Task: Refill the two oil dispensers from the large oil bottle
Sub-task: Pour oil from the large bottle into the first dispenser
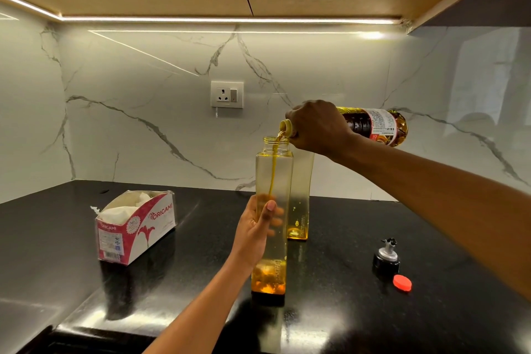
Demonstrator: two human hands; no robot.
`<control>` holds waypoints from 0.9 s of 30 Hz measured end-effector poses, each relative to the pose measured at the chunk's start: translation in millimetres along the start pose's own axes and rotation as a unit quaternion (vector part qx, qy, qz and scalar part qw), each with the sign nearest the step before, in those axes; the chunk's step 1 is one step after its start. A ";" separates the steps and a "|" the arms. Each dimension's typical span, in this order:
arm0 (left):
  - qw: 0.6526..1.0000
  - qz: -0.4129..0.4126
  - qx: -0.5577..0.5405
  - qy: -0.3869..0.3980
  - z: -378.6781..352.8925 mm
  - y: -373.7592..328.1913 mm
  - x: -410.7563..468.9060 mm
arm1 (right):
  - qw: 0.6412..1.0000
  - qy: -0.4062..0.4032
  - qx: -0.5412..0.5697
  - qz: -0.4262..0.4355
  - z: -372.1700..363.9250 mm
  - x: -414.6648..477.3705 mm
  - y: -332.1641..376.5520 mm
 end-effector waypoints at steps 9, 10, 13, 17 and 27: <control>1.000 0.002 -0.010 0.000 -0.5 -0.8 -0.2 | 1.000 -0.003 0.002 0.005 -0.2 1.2 1.2; 1.000 0.002 -0.009 0.000 -0.6 -0.7 -0.2 | 1.000 -0.003 0.004 0.005 0.0 1.1 0.6; 1.000 0.001 -0.007 0.000 -0.6 -1.3 -0.3 | 1.000 -0.006 0.005 0.007 -0.2 0.4 -0.6; 1.000 0.000 -0.003 0.001 -0.2 -1.1 -0.5 | 1.000 -0.008 0.004 0.007 -0.3 0.5 0.0; 1.000 0.000 -0.004 0.004 0.2 0.8 -0.2 | 1.000 -0.008 0.003 0.015 2.5 0.2 0.9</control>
Point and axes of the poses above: each hand's wrist, its own x-axis towards the middle knuckle, its own z-axis out of the back of the hand, y = z × x, the point moved 2 cm from there along x, towards the middle knuckle, and after that the axes turned 7 degrees about -z, right-handed, at the moved point
